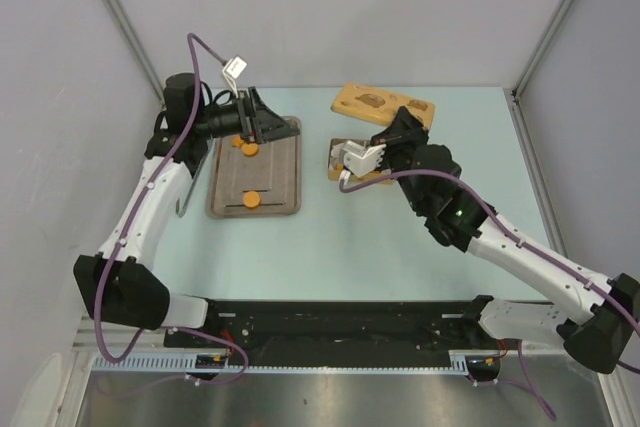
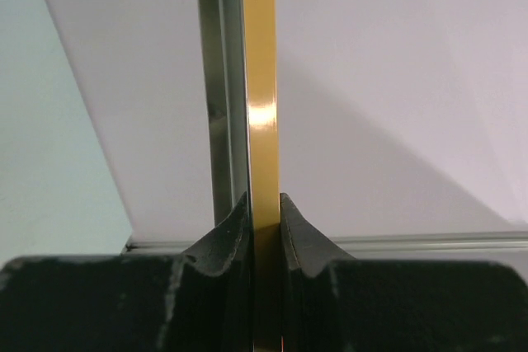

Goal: Pack the cookies

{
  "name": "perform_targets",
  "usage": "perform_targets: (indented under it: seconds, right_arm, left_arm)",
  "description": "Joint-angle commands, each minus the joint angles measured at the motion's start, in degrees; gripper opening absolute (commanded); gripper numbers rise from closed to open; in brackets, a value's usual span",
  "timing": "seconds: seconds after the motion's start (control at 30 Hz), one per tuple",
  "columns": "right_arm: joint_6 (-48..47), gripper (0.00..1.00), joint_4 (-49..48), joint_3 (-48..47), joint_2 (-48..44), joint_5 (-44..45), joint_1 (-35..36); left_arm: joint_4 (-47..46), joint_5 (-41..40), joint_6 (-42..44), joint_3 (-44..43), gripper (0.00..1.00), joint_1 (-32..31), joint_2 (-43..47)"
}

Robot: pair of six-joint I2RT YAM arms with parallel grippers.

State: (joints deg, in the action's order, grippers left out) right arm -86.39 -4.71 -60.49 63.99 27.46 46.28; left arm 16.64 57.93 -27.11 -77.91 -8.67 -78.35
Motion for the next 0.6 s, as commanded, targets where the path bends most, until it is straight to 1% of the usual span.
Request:
perform_targets:
  seconds: [0.0,0.03,0.07,0.1,0.17,0.23,0.27,0.33,0.43,0.57]
  right_arm:
    - [-12.89,0.00,-16.89,5.53,-0.26,6.99,3.20]
    - [-14.41,0.00,-19.17,6.95,-0.27,6.21,3.37]
    - [-15.81,0.00,-23.55,8.18,-0.18,5.68,3.38]
    - [-18.26,0.00,-24.90,10.11,-0.18,4.54,3.29]
    - [-19.51,0.00,-27.80,10.74,0.61,4.00,3.38]
    - [-21.53,0.00,-29.82,11.62,1.40,3.39,3.64]
    - [-21.98,0.00,-31.22,11.97,1.58,2.95,3.73]
    - [-23.90,0.00,-33.85,12.94,2.46,1.72,4.25]
    - [-24.79,0.00,-35.54,13.29,3.51,1.01,5.57]
    - [-25.58,0.00,-37.47,14.26,4.04,0.23,6.45]
  left_arm:
    - [-23.07,10.69,-23.30,5.92,0.93,0.93,-1.10]
    - [-26.11,11.58,-26.21,6.80,0.93,0.93,-1.98]
    - [-28.49,11.94,-30.41,7.50,0.93,0.93,-2.68]
    - [-31.64,12.81,-31.93,7.60,0.93,0.93,-3.38]
    - [-34.65,13.43,-36.31,7.42,0.93,0.93,-5.84]
    - [-41.14,13.87,-40.36,7.33,0.93,0.93,-7.60]
    - [-45.78,13.96,-44.74,7.07,0.93,0.84,-9.00]
    - [-46.88,13.53,-46.62,6.37,0.92,0.84,-10.50]
    - [-44.69,12.91,-45.22,4.61,0.92,0.58,-12.79]
    - [-44.34,12.91,-45.75,1.72,0.91,-0.73,-16.39]
